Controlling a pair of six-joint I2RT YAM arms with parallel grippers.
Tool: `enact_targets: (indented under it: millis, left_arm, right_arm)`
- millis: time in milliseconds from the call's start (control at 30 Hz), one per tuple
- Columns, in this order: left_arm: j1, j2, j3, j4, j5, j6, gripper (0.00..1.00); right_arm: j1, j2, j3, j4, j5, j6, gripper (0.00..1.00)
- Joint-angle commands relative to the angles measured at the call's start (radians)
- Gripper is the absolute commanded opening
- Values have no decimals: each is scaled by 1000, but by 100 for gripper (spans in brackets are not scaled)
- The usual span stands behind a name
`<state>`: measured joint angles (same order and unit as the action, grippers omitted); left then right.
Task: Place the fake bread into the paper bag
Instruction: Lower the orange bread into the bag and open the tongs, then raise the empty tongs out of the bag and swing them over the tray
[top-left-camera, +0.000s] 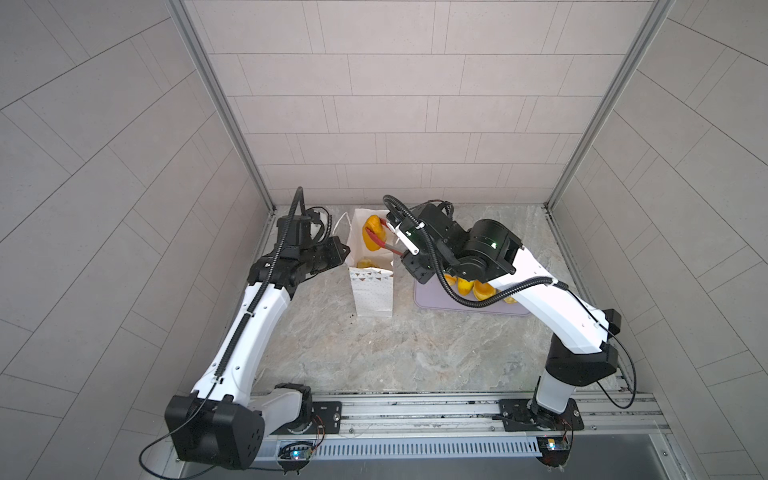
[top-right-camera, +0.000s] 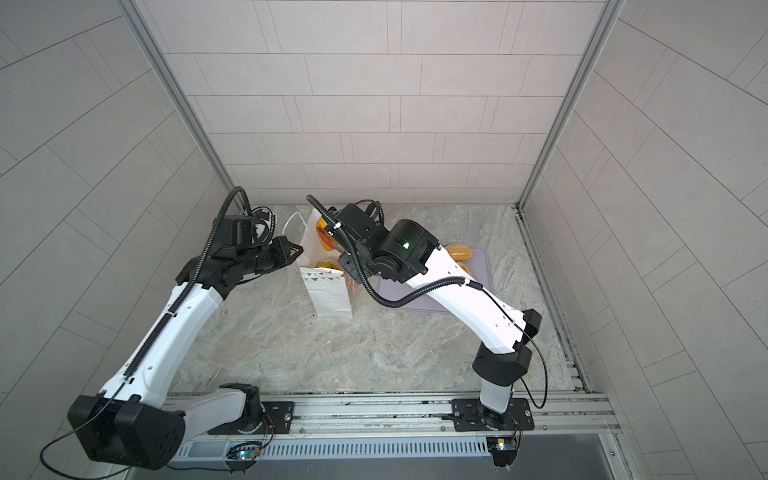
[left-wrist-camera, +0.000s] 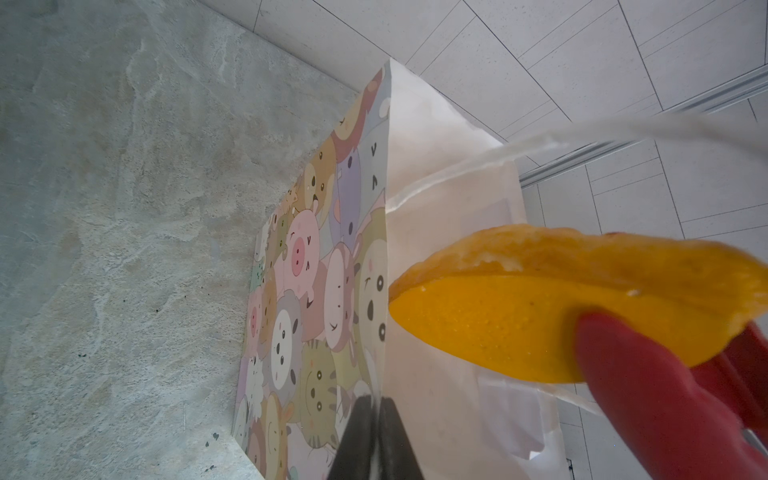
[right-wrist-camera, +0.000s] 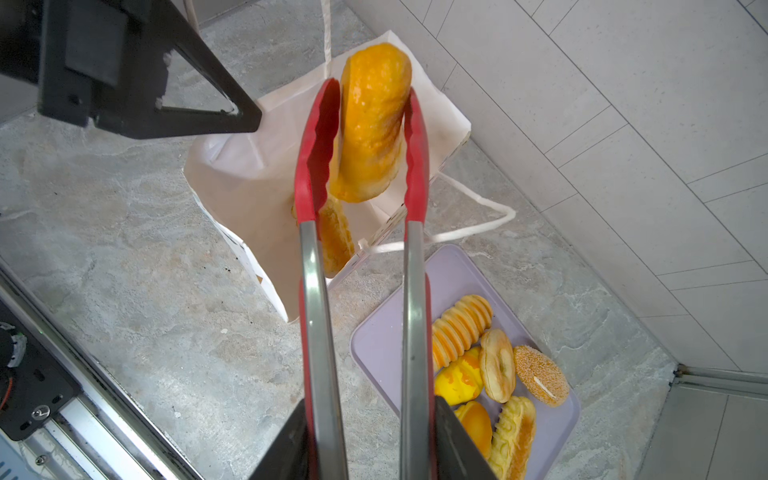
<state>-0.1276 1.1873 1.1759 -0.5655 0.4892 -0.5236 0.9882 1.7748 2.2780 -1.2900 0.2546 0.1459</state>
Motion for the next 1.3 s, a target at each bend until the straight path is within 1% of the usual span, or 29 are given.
enact_targets:
  millis: [0,167,500,767,1067,1200,1267]
  left_arm:
    - [-2,-20,-10,19,6,6,9]
    - [-3,-20,-13,20,4,7,9]
    - [-3,-21,-12,18,5,8,9]
    - [-2,-19,-7,16,4,8,11]
    - [-2,-14,0,15,7,8,13]
    - [-3,-12,5,13,8,8,18]
    - [-2,-12,8,13,9,8,22]
  right_arm:
    - [6,-19,3,21,17,-3,48]
    - [6,-26,2,29,11,1,51]
    - [7,-44,-5,48,9,7,51]
    - [6,-112,-51,114,35,9,51]
    - [-7,-272,-216,261,144,21,51]
    - [-38,-349,-303,307,163,45,50]
    - [-69,-389,-349,325,153,64,51]
